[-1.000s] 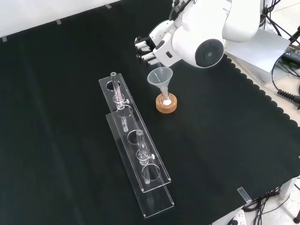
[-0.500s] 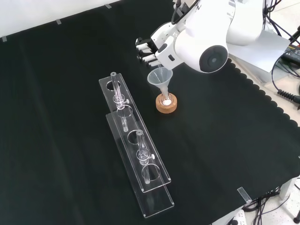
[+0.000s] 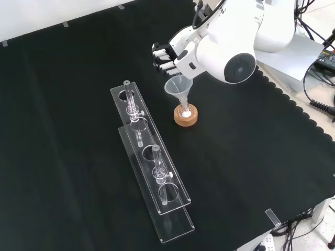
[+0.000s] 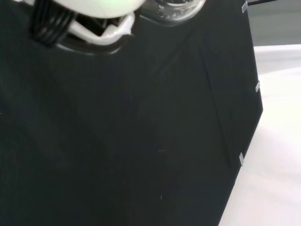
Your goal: Pour all the NaCl from the weighing funnel into the round-bottom flask.
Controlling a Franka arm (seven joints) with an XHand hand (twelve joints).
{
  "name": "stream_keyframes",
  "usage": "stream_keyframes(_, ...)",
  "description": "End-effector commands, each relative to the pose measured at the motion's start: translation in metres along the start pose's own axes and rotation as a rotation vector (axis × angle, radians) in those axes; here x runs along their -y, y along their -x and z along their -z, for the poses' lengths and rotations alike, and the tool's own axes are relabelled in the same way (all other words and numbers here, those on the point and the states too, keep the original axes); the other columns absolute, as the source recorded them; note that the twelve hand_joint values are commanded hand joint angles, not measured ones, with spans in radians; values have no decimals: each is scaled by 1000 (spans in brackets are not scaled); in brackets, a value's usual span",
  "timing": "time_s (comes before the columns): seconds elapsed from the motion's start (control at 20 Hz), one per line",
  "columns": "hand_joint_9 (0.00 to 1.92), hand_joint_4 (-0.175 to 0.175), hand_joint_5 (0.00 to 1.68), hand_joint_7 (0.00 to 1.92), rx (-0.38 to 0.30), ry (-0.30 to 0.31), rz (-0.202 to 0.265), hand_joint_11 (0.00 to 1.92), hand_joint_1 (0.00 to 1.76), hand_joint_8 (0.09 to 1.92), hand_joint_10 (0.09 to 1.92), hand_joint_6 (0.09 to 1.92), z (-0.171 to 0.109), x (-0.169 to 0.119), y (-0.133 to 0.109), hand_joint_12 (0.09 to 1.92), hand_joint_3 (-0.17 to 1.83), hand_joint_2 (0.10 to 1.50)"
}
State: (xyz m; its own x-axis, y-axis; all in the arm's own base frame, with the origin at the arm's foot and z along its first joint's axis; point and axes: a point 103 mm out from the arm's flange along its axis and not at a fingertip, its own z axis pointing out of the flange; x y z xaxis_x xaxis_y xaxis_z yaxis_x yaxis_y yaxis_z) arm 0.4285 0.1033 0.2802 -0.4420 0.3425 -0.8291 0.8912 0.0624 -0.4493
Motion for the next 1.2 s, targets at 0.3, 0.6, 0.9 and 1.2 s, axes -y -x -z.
stream_keyframes(0.3, 1156, 175, 1160, 816, -34, 7, -6, 947, 1101, 571, 191, 953, -8, 2, 6, 971, 827, 622)
stream_keyframes(0.6, 1157, 175, 1160, 817, -103, 20, -6, 948, 1101, 571, 190, 953, -7, 6, 10, 971, 827, 622)
stream_keyframes(0.9, 1157, 175, 1160, 817, -151, 27, 1, 949, 1101, 571, 189, 953, -12, 5, 12, 970, 827, 622)
stream_keyframes(1.2, 1158, 175, 1159, 817, -180, 36, 5, 951, 1101, 571, 188, 953, -18, 2, 13, 970, 827, 622)
